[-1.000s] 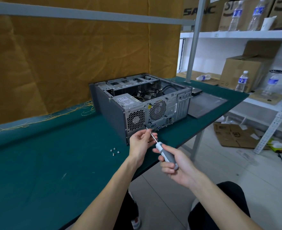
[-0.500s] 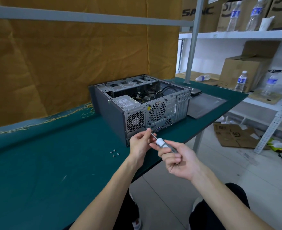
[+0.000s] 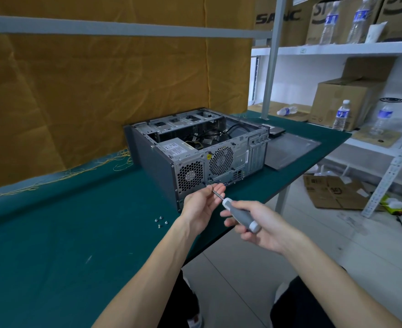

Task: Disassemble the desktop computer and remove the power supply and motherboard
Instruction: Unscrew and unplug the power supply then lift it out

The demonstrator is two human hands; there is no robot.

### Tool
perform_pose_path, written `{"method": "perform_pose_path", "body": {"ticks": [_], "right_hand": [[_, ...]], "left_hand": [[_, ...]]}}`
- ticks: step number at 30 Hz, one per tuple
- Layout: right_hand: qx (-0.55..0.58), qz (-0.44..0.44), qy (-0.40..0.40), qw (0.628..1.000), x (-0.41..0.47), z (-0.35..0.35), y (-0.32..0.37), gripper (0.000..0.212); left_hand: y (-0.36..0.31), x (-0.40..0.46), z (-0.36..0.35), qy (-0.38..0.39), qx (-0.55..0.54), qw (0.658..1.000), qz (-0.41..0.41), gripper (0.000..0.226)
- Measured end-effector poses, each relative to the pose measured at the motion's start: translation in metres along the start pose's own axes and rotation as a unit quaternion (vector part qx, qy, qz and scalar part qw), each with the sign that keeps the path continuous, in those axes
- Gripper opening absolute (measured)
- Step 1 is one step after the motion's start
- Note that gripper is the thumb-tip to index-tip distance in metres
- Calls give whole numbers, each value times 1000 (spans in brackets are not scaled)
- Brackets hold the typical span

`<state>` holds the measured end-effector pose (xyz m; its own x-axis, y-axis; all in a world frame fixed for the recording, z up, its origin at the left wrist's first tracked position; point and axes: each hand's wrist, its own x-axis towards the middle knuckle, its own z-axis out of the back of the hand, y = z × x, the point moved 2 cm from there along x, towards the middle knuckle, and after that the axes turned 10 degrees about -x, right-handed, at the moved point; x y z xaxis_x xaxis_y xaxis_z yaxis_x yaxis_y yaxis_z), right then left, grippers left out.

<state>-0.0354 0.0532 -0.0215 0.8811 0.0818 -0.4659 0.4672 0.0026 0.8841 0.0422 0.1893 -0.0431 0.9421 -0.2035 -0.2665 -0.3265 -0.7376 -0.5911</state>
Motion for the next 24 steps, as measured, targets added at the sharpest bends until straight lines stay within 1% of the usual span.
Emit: {"method": "perform_pose_path", "body": {"ticks": [1, 2, 3, 4, 5, 6, 7, 8, 9, 10, 11, 12, 13, 14, 15, 16, 17, 18, 19, 20, 21, 22, 23, 24], "right_hand": [[2, 7, -3, 1000, 1, 1, -1, 30], [-45, 31, -30, 998, 2, 1, -3, 22], [-143, 66, -77, 985, 3, 0, -4, 14], [-261, 106, -139, 949, 4, 0, -5, 8], [-358, 147, -193, 902, 6, -2, -5, 5], [-403, 178, -226, 869, 6, -3, -6, 6], [-393, 193, -229, 869, 7, -3, -7, 6], [-325, 188, -205, 904, 6, -1, -8, 10], [-230, 154, -165, 947, 3, 2, -8, 19], [-133, 98, -109, 980, 0, 5, -8, 28], [-56, 43, -50, 996, -4, 6, -8, 36], [-3, 8, -13, 1000, -7, 7, -8, 41], [13, 0, -4, 1000, -8, 7, -8, 40], [-11, 16, -22, 1000, -7, 8, -8, 34], [-84, 54, -65, 993, -7, 7, -8, 25], [-190, 104, -125, 968, -6, 6, -9, 16], [-299, 156, -188, 923, -5, 5, -10, 6], [-379, 209, -236, 870, -5, 3, -11, 5], [-412, 243, -264, 837, -4, 1, -14, 8], [-393, 252, -266, 843, -2, 2, -18, 8], [-321, 236, -245, 884, 0, 6, -20, 7], [-224, 192, -204, 934, 1, 9, -21, 11], [-129, 127, -148, 972, 0, 10, -22, 21], [-47, 69, -94, 992, -1, 11, -21, 31]], "left_hand": [[2, 0, -1, 1, -5, 1000, 0, 22], [4, -1, -2, -7, 2, 1000, -3, 21], [6, -1, -3, -21, 22, 999, -10, 20], [7, -1, -4, -37, 50, 998, -19, 18], [8, 0, -5, -49, 72, 996, -28, 17], [8, 0, -6, -54, 81, 995, -32, 16], [7, 0, -8, -52, 74, 995, -29, 14], [6, 0, -10, -45, 57, 997, -20, 13], [5, -1, -11, -35, 38, 999, -9, 13], [4, -2, -12, -22, 20, 1000, 0, 16], [4, -3, -11, -8, 5, 1000, 9, 19], [3, -3, -11, 3, -7, 1000, 16, 22], [4, -3, -10, 8, -14, 1000, 21, 24], [4, -3, -9, 5, -13, 1000, 24, 25], [5, -4, -9, -8, -2, 1000, 22, 24], [5, -4, -9, -30, 19, 999, 11, 21], [5, -3, -8, -59, 47, 997, -5, 18], [4, -2, -7, -83, 72, 994, -24, 16], [3, 0, -6, -96, 86, 991, -38, 14], [2, 1, -6, -98, 90, 990, -43, 14], [2, 0, -7, -92, 86, 991, -40, 13], [1, -1, -8, -84, 77, 993, -35, 14], [1, -2, -9, -75, 66, 995, -30, 15], [1, -3, -9, -65, 55, 996, -30, 15]]}}
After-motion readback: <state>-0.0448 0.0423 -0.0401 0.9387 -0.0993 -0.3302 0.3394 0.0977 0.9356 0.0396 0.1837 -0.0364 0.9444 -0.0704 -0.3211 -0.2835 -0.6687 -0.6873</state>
